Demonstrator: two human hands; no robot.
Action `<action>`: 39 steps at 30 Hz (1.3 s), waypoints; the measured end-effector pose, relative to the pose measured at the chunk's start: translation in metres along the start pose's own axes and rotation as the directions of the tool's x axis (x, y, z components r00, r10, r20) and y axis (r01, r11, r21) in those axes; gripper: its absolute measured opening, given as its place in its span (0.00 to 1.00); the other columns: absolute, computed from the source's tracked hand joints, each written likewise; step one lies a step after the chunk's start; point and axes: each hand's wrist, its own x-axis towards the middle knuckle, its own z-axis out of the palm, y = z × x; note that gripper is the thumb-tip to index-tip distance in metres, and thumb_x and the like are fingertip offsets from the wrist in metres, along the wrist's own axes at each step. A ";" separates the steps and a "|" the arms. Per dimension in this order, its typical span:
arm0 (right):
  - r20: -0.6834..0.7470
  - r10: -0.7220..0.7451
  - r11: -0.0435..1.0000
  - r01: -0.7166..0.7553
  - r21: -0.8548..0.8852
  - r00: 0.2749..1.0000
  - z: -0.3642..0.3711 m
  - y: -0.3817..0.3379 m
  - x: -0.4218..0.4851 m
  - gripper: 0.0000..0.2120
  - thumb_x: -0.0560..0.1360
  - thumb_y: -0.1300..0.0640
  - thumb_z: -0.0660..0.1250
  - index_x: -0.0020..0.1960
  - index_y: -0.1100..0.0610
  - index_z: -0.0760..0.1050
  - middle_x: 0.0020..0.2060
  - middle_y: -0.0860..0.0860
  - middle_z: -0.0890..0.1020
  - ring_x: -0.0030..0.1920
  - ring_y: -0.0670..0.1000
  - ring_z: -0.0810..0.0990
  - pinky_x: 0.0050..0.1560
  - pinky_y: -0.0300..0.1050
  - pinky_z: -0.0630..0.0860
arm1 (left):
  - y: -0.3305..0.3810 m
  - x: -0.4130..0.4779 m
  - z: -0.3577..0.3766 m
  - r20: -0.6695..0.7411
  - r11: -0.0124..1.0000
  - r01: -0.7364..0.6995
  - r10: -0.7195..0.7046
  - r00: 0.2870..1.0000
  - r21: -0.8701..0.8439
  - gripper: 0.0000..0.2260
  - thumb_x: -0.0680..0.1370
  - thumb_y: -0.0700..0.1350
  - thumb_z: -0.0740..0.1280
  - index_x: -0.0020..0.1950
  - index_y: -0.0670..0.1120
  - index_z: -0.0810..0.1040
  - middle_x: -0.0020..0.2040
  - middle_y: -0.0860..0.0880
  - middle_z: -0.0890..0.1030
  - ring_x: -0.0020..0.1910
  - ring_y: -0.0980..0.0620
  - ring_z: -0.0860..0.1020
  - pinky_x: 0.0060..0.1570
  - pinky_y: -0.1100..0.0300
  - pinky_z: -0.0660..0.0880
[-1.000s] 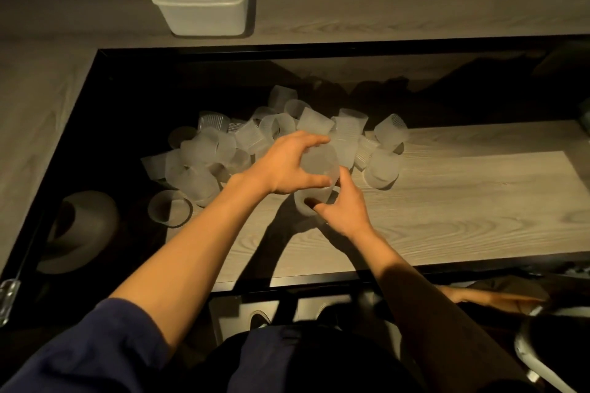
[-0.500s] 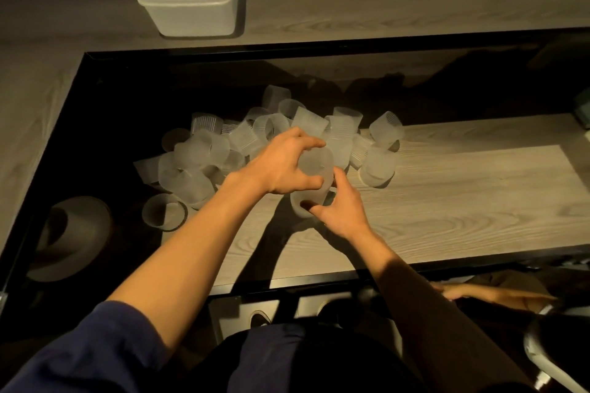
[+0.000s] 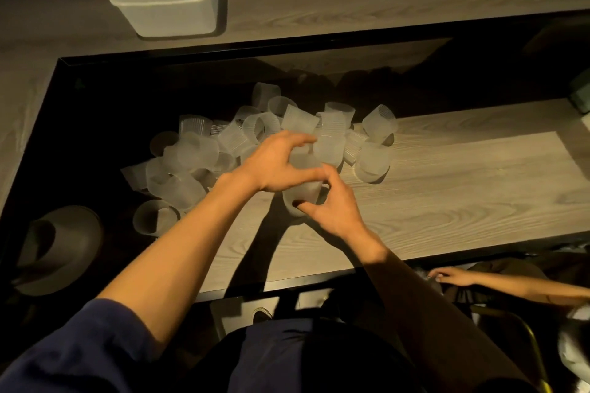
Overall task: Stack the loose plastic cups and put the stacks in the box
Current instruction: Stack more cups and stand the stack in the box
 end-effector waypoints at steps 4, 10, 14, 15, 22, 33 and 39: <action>-0.002 0.003 1.000 -0.003 -0.005 1.000 -0.003 -0.001 0.002 0.40 0.66 0.50 0.82 0.72 0.45 0.67 0.61 0.40 0.77 0.60 0.40 0.75 0.53 0.30 0.70 | -0.007 0.025 -0.001 -0.277 0.975 0.201 -0.219 0.936 -0.094 0.23 0.77 0.57 0.70 0.67 0.46 0.76 0.58 0.47 0.78 0.53 0.54 0.76 0.48 0.64 0.71; -0.008 0.006 0.999 -0.006 -0.042 1.000 -0.015 0.006 0.008 0.39 0.65 0.48 0.82 0.71 0.44 0.67 0.63 0.41 0.78 0.63 0.42 0.76 0.62 0.43 0.77 | -0.020 0.058 0.008 -0.304 0.920 0.375 -0.391 0.869 -0.111 0.32 0.73 0.55 0.76 0.70 0.43 0.70 0.66 0.41 0.75 0.65 0.43 0.73 0.62 0.51 0.73; -0.003 0.014 0.997 -0.014 -0.079 1.000 -0.029 0.007 0.010 0.40 0.66 0.49 0.82 0.73 0.46 0.67 0.64 0.43 0.78 0.64 0.41 0.75 0.62 0.40 0.74 | -0.020 0.074 0.018 -0.283 0.922 0.377 -0.385 0.879 -0.083 0.35 0.71 0.59 0.75 0.72 0.47 0.67 0.64 0.42 0.77 0.64 0.40 0.74 0.62 0.43 0.76; 0.004 0.013 0.996 -0.013 -0.087 1.000 -0.031 0.007 0.011 0.40 0.66 0.49 0.82 0.73 0.47 0.67 0.65 0.43 0.78 0.64 0.41 0.75 0.62 0.38 0.73 | -0.020 0.075 0.020 -0.274 0.920 0.385 -0.390 0.879 -0.075 0.36 0.72 0.58 0.75 0.74 0.48 0.65 0.64 0.42 0.77 0.64 0.39 0.74 0.62 0.42 0.76; 0.039 0.024 0.994 -0.020 -0.104 0.999 -0.035 0.008 0.012 0.41 0.66 0.47 0.82 0.73 0.44 0.66 0.64 0.40 0.79 0.63 0.41 0.76 0.64 0.44 0.76 | -0.025 0.076 0.030 -0.302 0.917 0.370 -0.398 0.866 -0.147 0.39 0.75 0.47 0.76 0.79 0.48 0.57 0.66 0.39 0.76 0.64 0.38 0.77 0.64 0.44 0.76; 0.028 0.026 0.995 -0.023 -0.095 0.999 -0.032 0.006 0.011 0.42 0.67 0.48 0.82 0.75 0.45 0.64 0.65 0.42 0.77 0.63 0.40 0.73 0.60 0.36 0.71 | -0.019 0.061 -0.004 -0.262 0.657 0.286 -0.604 0.753 -0.697 0.30 0.72 0.51 0.75 0.72 0.45 0.72 0.55 0.48 0.82 0.53 0.52 0.82 0.51 0.59 0.81; -0.014 0.042 0.996 -0.043 -0.077 0.999 -0.029 0.004 0.009 0.39 0.66 0.50 0.83 0.72 0.47 0.67 0.63 0.44 0.79 0.63 0.45 0.77 0.62 0.43 0.75 | -0.005 0.022 -0.008 -0.070 0.629 0.149 -0.309 0.948 -0.763 0.26 0.72 0.35 0.75 0.67 0.50 0.75 0.61 0.49 0.80 0.58 0.54 0.80 0.54 0.62 0.80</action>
